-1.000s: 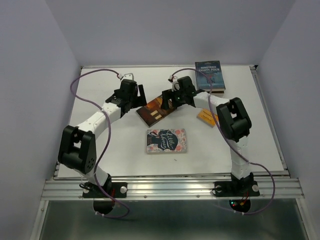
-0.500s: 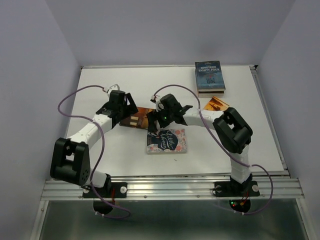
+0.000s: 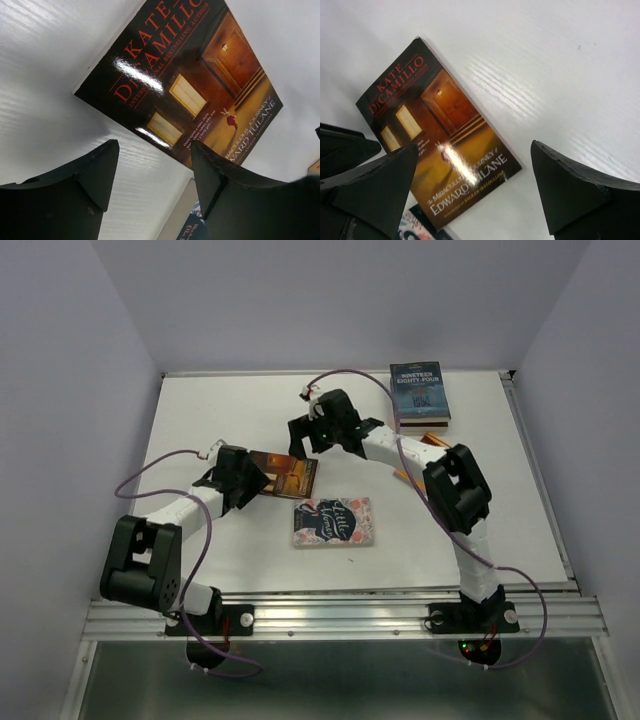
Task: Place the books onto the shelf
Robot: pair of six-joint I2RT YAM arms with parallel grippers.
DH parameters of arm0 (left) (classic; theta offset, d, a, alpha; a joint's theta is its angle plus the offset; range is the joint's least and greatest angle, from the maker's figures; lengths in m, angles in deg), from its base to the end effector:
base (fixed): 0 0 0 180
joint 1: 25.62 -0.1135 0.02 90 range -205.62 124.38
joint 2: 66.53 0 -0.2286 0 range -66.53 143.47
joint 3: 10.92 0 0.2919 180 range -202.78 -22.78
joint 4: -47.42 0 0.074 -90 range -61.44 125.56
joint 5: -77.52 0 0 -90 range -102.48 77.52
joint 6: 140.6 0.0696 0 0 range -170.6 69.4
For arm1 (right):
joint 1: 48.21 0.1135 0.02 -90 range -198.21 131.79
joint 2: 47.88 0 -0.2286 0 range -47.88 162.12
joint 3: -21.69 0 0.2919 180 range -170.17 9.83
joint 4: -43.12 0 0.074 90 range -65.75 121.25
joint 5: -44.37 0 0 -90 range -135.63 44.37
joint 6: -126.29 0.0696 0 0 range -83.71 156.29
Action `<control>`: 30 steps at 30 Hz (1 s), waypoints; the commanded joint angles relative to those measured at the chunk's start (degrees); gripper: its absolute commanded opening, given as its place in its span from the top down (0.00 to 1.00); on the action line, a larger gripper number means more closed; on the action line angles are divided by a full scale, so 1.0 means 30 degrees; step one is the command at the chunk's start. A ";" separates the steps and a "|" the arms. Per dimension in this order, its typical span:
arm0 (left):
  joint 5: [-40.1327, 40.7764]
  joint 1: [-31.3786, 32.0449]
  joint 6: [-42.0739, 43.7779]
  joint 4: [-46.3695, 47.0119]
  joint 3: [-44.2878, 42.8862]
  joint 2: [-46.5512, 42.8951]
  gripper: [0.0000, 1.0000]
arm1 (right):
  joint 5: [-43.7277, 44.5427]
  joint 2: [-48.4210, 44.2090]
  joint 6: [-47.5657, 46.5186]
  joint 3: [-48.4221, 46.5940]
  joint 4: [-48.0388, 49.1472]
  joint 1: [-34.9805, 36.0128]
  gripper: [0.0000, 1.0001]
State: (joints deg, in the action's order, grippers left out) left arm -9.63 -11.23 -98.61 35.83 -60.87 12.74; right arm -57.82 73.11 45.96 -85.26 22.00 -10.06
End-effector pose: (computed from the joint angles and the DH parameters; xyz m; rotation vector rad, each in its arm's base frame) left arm 0.3306 -0.0812 0.1012 -0.7011 2.2290 -0.5030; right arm 0.4132 0.3433 0.1569 -0.6753 2.1535 0.6938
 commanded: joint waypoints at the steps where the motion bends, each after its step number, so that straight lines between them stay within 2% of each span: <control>1: -0.0102 -0.0081 -0.0959 0.1052 -0.0663 0.1055 0.31 | -0.1006 0.2059 -0.1698 -0.2488 -0.1102 -0.0119 0.00; 6: 0.0309 -0.0139 -0.1253 0.1111 -0.1277 0.2607 0.38 | -0.2031 0.4577 -0.2228 -0.5654 -0.2362 -0.0295 0.00; 14: 0.0484 -0.0256 -0.1166 0.1257 -0.2304 0.4368 0.50 | -0.5076 0.5813 -0.2667 -0.6976 -0.5056 -0.0295 0.02; 16: 0.0631 -0.0315 -0.0961 0.1315 -0.2800 0.4748 0.53 | -0.5809 0.5726 -0.2639 -0.6801 -0.5965 -0.0295 0.10; 17: 0.0631 -0.0315 -0.0815 0.1286 -0.3006 0.4895 0.53 | -0.6101 0.5725 -0.2348 -0.6829 -0.6257 -0.0295 0.18; 19: 0.0602 -0.0315 -0.0668 0.1286 -0.3532 0.5363 0.55 | -0.7505 0.5667 -0.1995 -0.6800 -0.6699 -0.0295 0.25; 20: 0.0544 -0.0315 -0.0667 0.1286 -0.3680 0.5482 0.57 | -0.7830 0.5550 -0.1587 -0.6829 -0.6700 -0.0295 0.32; 22: 0.0485 -0.0315 -0.0579 0.1286 -0.3915 0.5804 0.59 | -0.8476 0.5520 -0.1204 -0.7091 -0.6699 -0.0295 0.35; 23: 0.0340 -0.0315 -0.0550 0.1344 -0.3945 0.5863 0.59 | -0.8448 0.5491 -0.0825 -0.7209 -0.6671 -0.0295 0.42; 30: 0.0192 -0.0257 -0.0550 0.1403 -0.3711 0.5776 0.60 | -0.7863 0.5345 0.1461 -0.8821 -0.6117 -0.0471 0.56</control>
State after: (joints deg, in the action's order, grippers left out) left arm -7.18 -12.67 -100.38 40.03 -71.58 29.52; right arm -75.65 90.16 44.56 -107.31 0.62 -13.12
